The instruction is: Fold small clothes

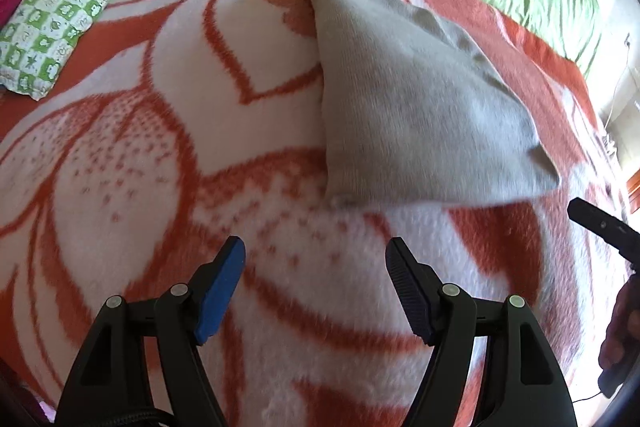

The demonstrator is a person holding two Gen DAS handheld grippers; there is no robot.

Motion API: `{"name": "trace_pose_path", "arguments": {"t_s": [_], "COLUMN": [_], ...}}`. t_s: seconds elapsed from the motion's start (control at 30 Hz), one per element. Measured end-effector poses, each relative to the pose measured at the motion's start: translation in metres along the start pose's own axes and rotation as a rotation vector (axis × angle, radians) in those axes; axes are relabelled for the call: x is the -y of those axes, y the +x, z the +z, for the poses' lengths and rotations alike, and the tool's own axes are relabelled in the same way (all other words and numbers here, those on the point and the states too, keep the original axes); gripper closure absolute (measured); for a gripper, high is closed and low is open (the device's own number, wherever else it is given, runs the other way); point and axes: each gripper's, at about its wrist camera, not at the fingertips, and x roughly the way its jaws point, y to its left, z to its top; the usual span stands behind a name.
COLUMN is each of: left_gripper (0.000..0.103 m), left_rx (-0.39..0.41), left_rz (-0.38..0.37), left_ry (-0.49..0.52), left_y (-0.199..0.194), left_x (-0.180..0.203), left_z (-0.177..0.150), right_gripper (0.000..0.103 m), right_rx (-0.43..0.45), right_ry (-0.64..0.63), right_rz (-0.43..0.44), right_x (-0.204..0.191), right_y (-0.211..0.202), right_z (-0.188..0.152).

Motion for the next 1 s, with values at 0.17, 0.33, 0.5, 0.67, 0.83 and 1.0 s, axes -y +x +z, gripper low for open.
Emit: {"name": "trace_pose_path", "arguments": {"t_s": [0.17, 0.33, 0.5, 0.67, 0.83, 1.0], "left_gripper": [0.023, 0.022, 0.022, 0.022, 0.021, 0.015], "left_rx": [0.048, 0.055, 0.058, 0.084, 0.152, 0.222], "left_rz": [0.05, 0.067, 0.06, 0.068, 0.063, 0.054], "left_ry": [0.06, 0.087, 0.086, 0.102, 0.105, 0.103], "left_y": [-0.014, -0.021, -0.026, -0.035, -0.056, -0.074], "left_x": [0.006, 0.012, 0.014, 0.018, 0.024, 0.029], "left_z": [-0.021, -0.034, -0.036, -0.028, -0.012, 0.002], "right_gripper": [0.029, 0.02, 0.018, 0.014, 0.014, 0.005], "right_rx": [0.01, 0.022, 0.018, 0.007, 0.073, 0.185], "right_ry": [-0.025, -0.071, -0.108, -0.117, -0.152, -0.222], "right_rz": [0.033, 0.04, 0.039, 0.038, 0.033, 0.024], "right_x": [-0.01, -0.022, -0.032, -0.037, -0.044, -0.057], "right_y": [-0.004, -0.008, -0.01, -0.012, -0.029, -0.054], "right_z": [-0.019, -0.03, -0.037, -0.037, -0.028, -0.016]}}
